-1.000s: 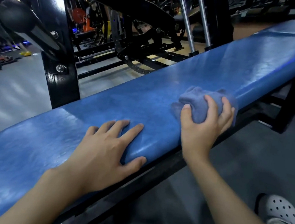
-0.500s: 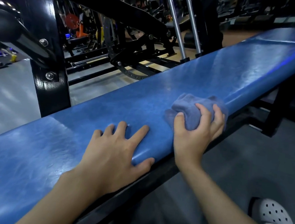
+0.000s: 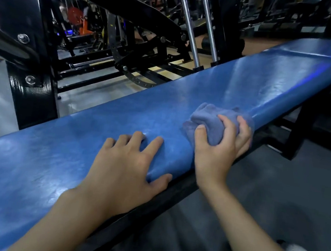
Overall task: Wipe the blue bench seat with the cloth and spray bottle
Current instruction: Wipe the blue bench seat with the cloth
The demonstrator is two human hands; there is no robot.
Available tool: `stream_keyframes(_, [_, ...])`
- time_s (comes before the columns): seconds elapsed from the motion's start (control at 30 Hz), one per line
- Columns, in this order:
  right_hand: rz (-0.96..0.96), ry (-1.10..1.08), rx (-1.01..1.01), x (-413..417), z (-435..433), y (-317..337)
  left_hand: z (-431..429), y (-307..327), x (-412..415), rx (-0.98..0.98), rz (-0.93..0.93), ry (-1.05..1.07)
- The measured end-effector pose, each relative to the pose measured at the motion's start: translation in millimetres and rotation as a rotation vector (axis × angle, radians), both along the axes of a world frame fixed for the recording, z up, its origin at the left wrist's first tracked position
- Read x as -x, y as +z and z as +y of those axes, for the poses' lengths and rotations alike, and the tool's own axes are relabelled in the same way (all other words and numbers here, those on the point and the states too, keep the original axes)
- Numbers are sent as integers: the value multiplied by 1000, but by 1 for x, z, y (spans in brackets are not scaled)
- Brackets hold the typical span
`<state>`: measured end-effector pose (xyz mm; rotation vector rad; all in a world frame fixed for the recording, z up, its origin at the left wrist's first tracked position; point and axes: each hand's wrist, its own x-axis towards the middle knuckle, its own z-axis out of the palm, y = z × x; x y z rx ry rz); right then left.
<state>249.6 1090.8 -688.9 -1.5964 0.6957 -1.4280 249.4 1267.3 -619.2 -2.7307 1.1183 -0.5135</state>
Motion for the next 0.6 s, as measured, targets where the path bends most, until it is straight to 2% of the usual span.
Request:
stream_keyframes(0.13, [39,38,-65,-3,-36,7,-12,-2,3,-30,-15,66])
stream_keyframes(0.23, [55,82,-82,4,-10,3,-28,4,10,-83,-38,110])
stream_keyframes(0.33, [65,128,-5,15,17,-7,-33,3,13,-123,-36,133])
stream_keyframes(0.6, [137,107,-48,0,-50,14,-31,6,11,-141,6,139])
